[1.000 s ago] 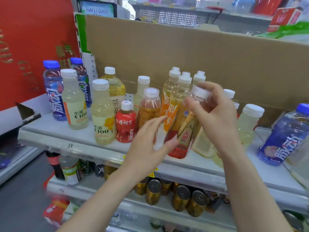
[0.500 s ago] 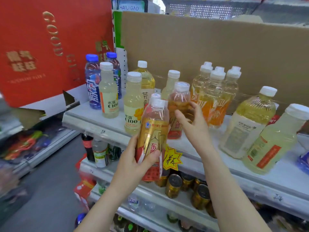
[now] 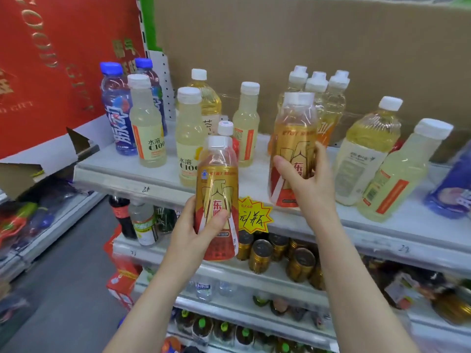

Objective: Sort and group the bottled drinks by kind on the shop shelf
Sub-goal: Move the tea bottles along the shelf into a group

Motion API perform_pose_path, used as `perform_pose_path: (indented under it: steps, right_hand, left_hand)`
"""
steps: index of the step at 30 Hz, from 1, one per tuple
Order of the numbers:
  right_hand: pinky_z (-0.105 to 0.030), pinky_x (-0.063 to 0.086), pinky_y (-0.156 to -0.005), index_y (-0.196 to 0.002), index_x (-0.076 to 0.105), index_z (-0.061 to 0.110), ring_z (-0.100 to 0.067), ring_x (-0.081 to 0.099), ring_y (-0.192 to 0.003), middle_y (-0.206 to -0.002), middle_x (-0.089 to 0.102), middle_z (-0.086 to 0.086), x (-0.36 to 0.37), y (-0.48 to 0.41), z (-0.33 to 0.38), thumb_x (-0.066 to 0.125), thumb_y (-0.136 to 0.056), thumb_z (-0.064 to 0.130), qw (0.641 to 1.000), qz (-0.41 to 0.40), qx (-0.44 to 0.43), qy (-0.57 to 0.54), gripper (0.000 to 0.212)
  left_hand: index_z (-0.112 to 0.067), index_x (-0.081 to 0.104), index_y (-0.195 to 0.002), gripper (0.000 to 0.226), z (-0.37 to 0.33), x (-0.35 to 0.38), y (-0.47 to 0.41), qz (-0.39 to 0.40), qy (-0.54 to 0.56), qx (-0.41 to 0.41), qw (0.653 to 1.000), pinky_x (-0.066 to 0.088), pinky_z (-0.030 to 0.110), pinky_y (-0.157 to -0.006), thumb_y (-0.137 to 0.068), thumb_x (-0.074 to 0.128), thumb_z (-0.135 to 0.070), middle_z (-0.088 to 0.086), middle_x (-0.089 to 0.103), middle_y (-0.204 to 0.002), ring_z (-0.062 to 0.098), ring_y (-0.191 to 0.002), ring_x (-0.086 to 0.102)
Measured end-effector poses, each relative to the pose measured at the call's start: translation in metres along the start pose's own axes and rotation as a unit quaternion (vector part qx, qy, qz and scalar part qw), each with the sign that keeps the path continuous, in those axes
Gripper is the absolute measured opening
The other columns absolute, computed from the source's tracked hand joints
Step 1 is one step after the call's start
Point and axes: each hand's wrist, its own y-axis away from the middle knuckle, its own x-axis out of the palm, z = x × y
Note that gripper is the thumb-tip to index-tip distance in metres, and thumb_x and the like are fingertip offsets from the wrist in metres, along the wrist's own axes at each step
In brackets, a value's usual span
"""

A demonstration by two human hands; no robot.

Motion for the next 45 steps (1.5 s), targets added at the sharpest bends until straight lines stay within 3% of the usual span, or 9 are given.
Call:
perform_pose_path:
  steps: [2, 6, 9, 14, 26, 31, 35, 40, 45]
  right_hand:
    - [-0.010, 0.050, -0.070, -0.125, 0.054, 0.030, 0.007, 0.065, -0.088, -0.100, 0.068, 0.016, -0.017, 0.021, 0.007, 0.079, -0.084, 0.039, 0.999, -0.031, 0.005, 0.014, 0.049]
    - [-0.032, 0.059, -0.081, -0.111, 0.054, 0.044, -0.002, 0.069, -0.092, -0.100, 0.070, 0.021, -0.049, 0.068, 0.002, 0.080, -0.083, 0.042, 0.994, -0.092, 0.052, 0.014, 0.038]
    - [-0.038, 0.061, -0.083, -0.119, 0.056, 0.037, -0.005, 0.070, -0.091, -0.101, 0.071, 0.016, -0.076, 0.099, -0.004, 0.080, -0.083, 0.043, 0.986, -0.140, 0.092, 0.025, 0.044]
    - [-0.050, 0.060, -0.084, -0.106, 0.057, 0.039, -0.013, 0.072, -0.088, -0.097, 0.072, 0.008, -0.126, 0.135, -0.014, 0.082, -0.074, 0.052, 0.970, -0.200, 0.129, 0.051, 0.043]
    - [-0.045, 0.060, -0.085, -0.116, 0.052, 0.034, -0.010, 0.070, -0.092, -0.102, 0.069, 0.010, -0.327, 0.180, -0.042, 0.079, -0.068, 0.058, 0.957, -0.230, 0.153, 0.093, 0.060]
    - [-0.021, 0.054, -0.069, -0.117, 0.051, 0.029, 0.002, 0.067, -0.080, -0.098, 0.068, 0.010, -0.434, 0.190, -0.049, 0.081, -0.083, 0.040, 0.954, -0.247, 0.137, 0.102, 0.046]
    - [-0.014, 0.050, -0.064, -0.116, 0.052, 0.025, 0.005, 0.065, -0.076, -0.097, 0.067, 0.009, -0.507, 0.187, -0.052, 0.079, -0.085, 0.038, 0.948, -0.269, 0.130, 0.108, 0.043]
    - [-0.031, 0.054, -0.073, -0.109, 0.053, 0.032, -0.005, 0.069, -0.080, -0.095, 0.069, 0.008, -0.583, 0.172, -0.068, 0.080, -0.076, 0.050, 0.940, -0.300, 0.122, 0.110, 0.047]
    - [-0.033, 0.054, -0.073, -0.109, 0.053, 0.030, -0.007, 0.068, -0.081, -0.094, 0.068, 0.008, -0.654, 0.143, -0.092, 0.077, -0.075, 0.051, 0.933, -0.314, 0.115, 0.133, 0.047]
  left_hand:
    - [-0.037, 0.061, -0.114, 0.055, 0.004, 0.009, 0.001, 0.024, 0.026, -0.008, 0.999, 0.056, 0.029, -0.083, -0.065, 0.070, -0.058, -0.009, 0.074, -0.107, 0.013, -0.101, 0.071]
    - [-0.039, 0.060, -0.118, 0.052, 0.012, 0.033, 0.008, 0.086, 0.049, -0.022, 0.995, 0.056, 0.034, -0.086, -0.070, 0.071, -0.055, -0.009, 0.073, -0.111, 0.013, -0.104, 0.070]
    - [-0.036, 0.061, -0.118, 0.051, 0.014, 0.057, 0.017, 0.134, 0.066, -0.034, 0.988, 0.057, 0.029, -0.080, -0.071, 0.072, -0.051, -0.009, 0.073, -0.109, 0.013, -0.102, 0.070]
    - [-0.033, 0.061, -0.117, 0.054, 0.013, 0.106, 0.039, 0.188, 0.055, -0.035, 0.980, 0.057, 0.033, -0.083, -0.068, 0.070, -0.055, -0.010, 0.074, -0.104, 0.011, -0.097, 0.070]
    - [-0.040, 0.056, -0.122, 0.059, -0.005, 0.298, 0.118, 0.234, 0.043, -0.012, 0.971, 0.057, 0.043, -0.092, -0.069, 0.069, -0.062, -0.012, 0.070, -0.115, 0.009, -0.107, 0.068]
    - [-0.038, 0.058, -0.121, 0.060, -0.018, 0.402, 0.149, 0.247, 0.044, 0.004, 0.968, 0.057, 0.046, -0.093, -0.068, 0.069, -0.064, -0.012, 0.070, -0.114, 0.010, -0.106, 0.068]
    - [-0.044, 0.058, -0.112, 0.048, -0.033, 0.471, 0.164, 0.263, 0.041, 0.030, 0.963, 0.053, 0.048, -0.098, -0.068, 0.069, -0.061, -0.018, 0.071, -0.109, 0.008, -0.105, 0.068]
    - [-0.042, 0.056, -0.118, 0.053, -0.040, 0.553, 0.165, 0.298, 0.041, 0.042, 0.953, 0.053, 0.048, -0.097, -0.070, 0.070, -0.060, -0.018, 0.071, -0.111, 0.007, -0.106, 0.067]
    - [-0.038, 0.054, -0.126, 0.063, -0.034, 0.636, 0.154, 0.303, 0.050, 0.051, 0.950, 0.053, 0.045, -0.099, -0.070, 0.071, -0.060, -0.018, 0.069, -0.114, 0.004, -0.107, 0.066]
